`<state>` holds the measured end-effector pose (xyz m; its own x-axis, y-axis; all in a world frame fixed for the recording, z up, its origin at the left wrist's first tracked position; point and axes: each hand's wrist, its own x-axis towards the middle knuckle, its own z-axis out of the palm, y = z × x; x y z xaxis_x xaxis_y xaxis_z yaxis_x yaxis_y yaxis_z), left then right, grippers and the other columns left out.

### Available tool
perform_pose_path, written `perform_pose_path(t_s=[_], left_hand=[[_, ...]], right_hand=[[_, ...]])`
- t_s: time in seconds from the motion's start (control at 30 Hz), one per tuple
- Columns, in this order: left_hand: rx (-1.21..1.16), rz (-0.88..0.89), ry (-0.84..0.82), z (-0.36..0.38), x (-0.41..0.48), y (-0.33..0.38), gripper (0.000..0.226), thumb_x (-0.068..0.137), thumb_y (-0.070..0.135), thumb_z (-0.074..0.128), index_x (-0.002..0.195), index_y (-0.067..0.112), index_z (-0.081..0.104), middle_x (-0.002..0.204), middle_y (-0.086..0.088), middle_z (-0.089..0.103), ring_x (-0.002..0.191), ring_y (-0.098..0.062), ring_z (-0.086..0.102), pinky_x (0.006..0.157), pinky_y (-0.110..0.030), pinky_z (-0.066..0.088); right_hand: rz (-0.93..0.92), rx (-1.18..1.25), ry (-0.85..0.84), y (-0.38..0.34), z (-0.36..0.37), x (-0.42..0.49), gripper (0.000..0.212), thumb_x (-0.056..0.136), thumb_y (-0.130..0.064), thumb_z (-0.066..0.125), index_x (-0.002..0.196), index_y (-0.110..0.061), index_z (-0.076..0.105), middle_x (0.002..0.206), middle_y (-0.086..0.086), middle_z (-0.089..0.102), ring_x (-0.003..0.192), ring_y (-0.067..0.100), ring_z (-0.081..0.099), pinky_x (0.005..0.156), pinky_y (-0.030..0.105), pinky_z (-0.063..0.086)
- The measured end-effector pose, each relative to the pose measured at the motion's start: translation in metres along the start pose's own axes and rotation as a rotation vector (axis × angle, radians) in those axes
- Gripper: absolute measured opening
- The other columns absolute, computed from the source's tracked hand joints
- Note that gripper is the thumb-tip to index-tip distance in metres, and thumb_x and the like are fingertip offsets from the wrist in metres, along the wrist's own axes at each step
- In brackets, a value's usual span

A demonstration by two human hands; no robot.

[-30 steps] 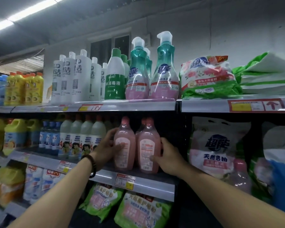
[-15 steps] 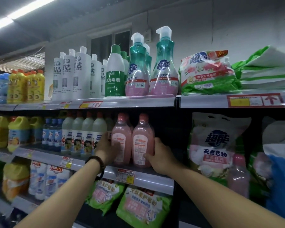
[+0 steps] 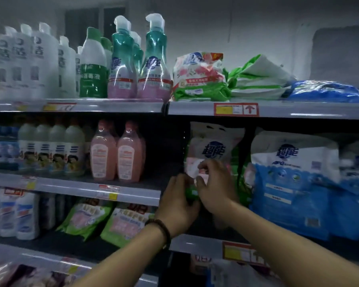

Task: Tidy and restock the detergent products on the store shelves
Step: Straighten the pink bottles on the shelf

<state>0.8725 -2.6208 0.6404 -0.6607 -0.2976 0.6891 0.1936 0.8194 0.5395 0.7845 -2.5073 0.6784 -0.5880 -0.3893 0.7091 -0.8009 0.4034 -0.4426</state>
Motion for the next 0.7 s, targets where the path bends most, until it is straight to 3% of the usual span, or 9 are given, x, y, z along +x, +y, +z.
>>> perform_pose_path(t_s=[0.17, 0.27, 0.37, 0.5, 0.57, 0.7], left_hand=[[-0.17, -0.216, -0.062, 0.071, 0.007, 0.02, 0.072, 0.071, 0.057, 0.075, 0.127, 0.024, 0.044, 0.124, 0.004, 0.054, 0.111, -0.014, 0.056, 0.085, -0.021, 0.042], [-0.262, -0.375, -0.072, 0.099, 0.016, 0.028, 0.06, 0.071, 0.049, 0.08, 0.115, 0.022, 0.05, 0.11, 0.005, 0.065, 0.098, -0.013, 0.064, 0.081, -0.024, 0.051], [-0.27, -0.469, -0.055, 0.12, 0.024, 0.031, 0.053, 0.072, 0.043, 0.078, 0.114, 0.02, 0.054, 0.11, -0.001, 0.07, 0.095, -0.02, 0.068, 0.083, -0.031, 0.056], [-0.217, -0.454, -0.006, 0.124, 0.026, 0.032, 0.035, 0.084, 0.029, 0.076, 0.109, 0.021, 0.053, 0.105, 0.003, 0.065, 0.098, -0.02, 0.065, 0.083, -0.029, 0.052], [-0.265, -0.434, -0.005, 0.115, 0.026, 0.028, 0.035, 0.087, 0.021, 0.077, 0.114, 0.023, 0.054, 0.108, 0.005, 0.063, 0.102, -0.017, 0.063, 0.082, -0.024, 0.048], [-0.598, -0.263, -0.144, 0.075, 0.024, 0.023, 0.036, 0.095, 0.011, 0.072, 0.126, 0.027, 0.061, 0.124, 0.003, 0.072, 0.116, -0.015, 0.069, 0.09, -0.024, 0.058]], right_hand=[[0.192, -0.062, -0.012, 0.045, -0.038, -0.015, 0.024, 0.094, -0.017, 0.063, 0.115, -0.027, 0.056, 0.119, 0.001, 0.054, 0.104, 0.023, 0.059, 0.09, 0.038, 0.054], [0.296, 0.002, -0.049, 0.07, -0.048, -0.023, 0.02, 0.091, -0.026, 0.069, 0.107, -0.033, 0.06, 0.123, 0.001, 0.062, 0.106, 0.022, 0.062, 0.089, 0.035, 0.055], [0.425, 0.095, -0.064, 0.087, -0.052, -0.026, 0.025, 0.093, -0.03, 0.072, 0.116, -0.023, 0.064, 0.12, 0.002, 0.064, 0.107, 0.024, 0.063, 0.08, 0.029, 0.045], [0.422, 0.214, -0.138, 0.1, -0.048, -0.027, 0.018, 0.092, -0.035, 0.078, 0.101, -0.029, 0.064, 0.108, -0.007, 0.068, 0.097, 0.014, 0.063, 0.075, 0.029, 0.047], [0.412, 0.253, -0.208, 0.105, -0.044, -0.026, 0.02, 0.094, -0.032, 0.075, 0.108, -0.03, 0.061, 0.115, -0.005, 0.069, 0.102, 0.014, 0.065, 0.084, 0.032, 0.053], [0.36, 0.451, -0.4, 0.101, -0.044, -0.019, 0.038, 0.092, -0.02, 0.076, 0.126, -0.032, 0.064, 0.119, -0.009, 0.075, 0.114, 0.014, 0.07, 0.101, 0.045, 0.058]])
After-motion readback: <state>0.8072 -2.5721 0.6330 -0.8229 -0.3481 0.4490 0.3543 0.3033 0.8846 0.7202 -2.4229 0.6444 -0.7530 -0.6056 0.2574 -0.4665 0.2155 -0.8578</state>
